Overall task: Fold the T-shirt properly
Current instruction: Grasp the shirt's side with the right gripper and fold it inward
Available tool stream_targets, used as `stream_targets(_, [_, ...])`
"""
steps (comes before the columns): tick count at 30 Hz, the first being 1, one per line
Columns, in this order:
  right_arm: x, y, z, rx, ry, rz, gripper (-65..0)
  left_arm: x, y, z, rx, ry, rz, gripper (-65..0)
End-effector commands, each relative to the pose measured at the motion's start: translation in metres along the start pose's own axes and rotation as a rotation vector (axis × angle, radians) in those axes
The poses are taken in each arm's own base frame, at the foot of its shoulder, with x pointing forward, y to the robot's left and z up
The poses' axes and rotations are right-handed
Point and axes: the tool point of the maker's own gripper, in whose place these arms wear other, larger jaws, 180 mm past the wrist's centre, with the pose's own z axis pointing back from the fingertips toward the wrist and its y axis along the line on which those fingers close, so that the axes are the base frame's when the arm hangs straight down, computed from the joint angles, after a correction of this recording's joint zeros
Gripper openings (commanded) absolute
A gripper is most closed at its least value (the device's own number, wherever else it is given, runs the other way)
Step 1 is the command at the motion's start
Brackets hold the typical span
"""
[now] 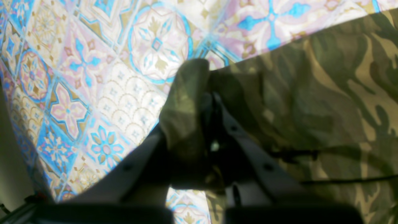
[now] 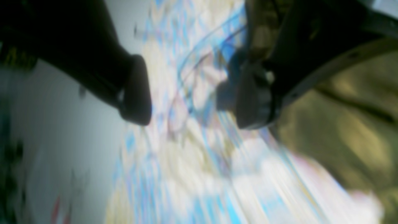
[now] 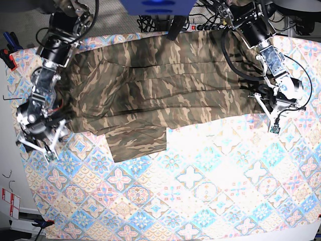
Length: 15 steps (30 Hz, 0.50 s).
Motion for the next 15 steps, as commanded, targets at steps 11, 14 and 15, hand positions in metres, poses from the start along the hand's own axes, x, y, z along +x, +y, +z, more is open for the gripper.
stream_targets(11, [0.046,0.054,-0.052,0.21,-0.025,-0.012,-23.8,0.014,0.011,0.005,0.03,-0.04,0.002,-63.8])
stream_targets(14, [0.049,0.073,-0.059,0.264,-0.05,-0.033,-23.8,0.014,0.011,0.005,0.03,-0.04,0.002,-63.8])
stream_targets(15, [0.05,0.081,-0.061,0.285,-0.056,-0.039,-23.8,0.014,0.011,0.005,0.03,-0.04,0.002,-63.8])
